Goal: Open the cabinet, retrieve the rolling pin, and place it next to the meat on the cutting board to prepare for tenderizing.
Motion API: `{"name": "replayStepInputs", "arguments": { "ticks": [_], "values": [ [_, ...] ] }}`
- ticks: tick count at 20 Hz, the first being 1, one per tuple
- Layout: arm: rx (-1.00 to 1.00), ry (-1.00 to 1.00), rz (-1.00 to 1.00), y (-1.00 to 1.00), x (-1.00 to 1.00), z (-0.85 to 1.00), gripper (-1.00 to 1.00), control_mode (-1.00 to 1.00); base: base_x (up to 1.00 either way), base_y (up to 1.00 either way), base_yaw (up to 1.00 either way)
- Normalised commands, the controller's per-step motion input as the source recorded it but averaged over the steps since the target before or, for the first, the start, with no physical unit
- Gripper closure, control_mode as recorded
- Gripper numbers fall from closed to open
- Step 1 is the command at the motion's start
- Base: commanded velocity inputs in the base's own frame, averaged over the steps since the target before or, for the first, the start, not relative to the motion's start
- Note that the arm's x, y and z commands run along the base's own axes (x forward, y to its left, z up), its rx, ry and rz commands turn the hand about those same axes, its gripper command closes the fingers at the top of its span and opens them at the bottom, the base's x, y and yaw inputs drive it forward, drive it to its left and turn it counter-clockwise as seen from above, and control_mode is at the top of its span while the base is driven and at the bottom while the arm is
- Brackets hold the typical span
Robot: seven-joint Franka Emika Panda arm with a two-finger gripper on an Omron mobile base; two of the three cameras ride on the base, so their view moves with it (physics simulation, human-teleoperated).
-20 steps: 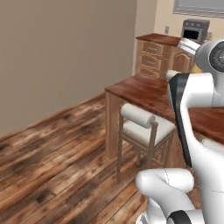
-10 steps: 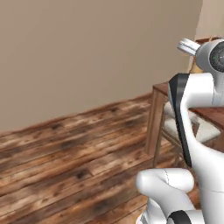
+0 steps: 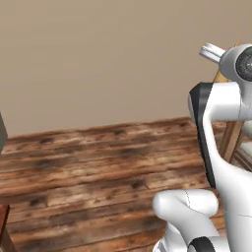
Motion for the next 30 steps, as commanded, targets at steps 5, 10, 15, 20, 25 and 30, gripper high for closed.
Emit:
{"name": "replayStepInputs", "arguments": {
  "ticks": [5, 10, 15, 20, 25, 30],
  "values": [
    [0.0, 0.0, 0.0, 0.0, 0.0, 0.0, 1.0, 1.0, -0.19, 0.39, 0.48],
    [0.0, 0.0, 0.0, 0.0, 0.0, 0.0, 1.0, 1.0, -0.55, 0.19, 0.43],
    [0.0, 0.0, 0.0, 0.0, 0.0, 0.0, 1.0, 1.0, -0.65, 0.13, 0.43],
    [0.0, 0.0, 0.0, 0.0, 0.0, 0.0, 1.0, 1.0, -0.63, 0.1, 0.42],
    [0.0, 0.0, 0.0, 0.0, 0.0, 0.0, 1.0, 1.0, -0.54, 0.02, 0.4],
    [0.0, 0.0, 0.0, 0.0, 0.0, 0.0, 1.0, 1.0, -0.38, 0.0, 0.37]
  ]
}}
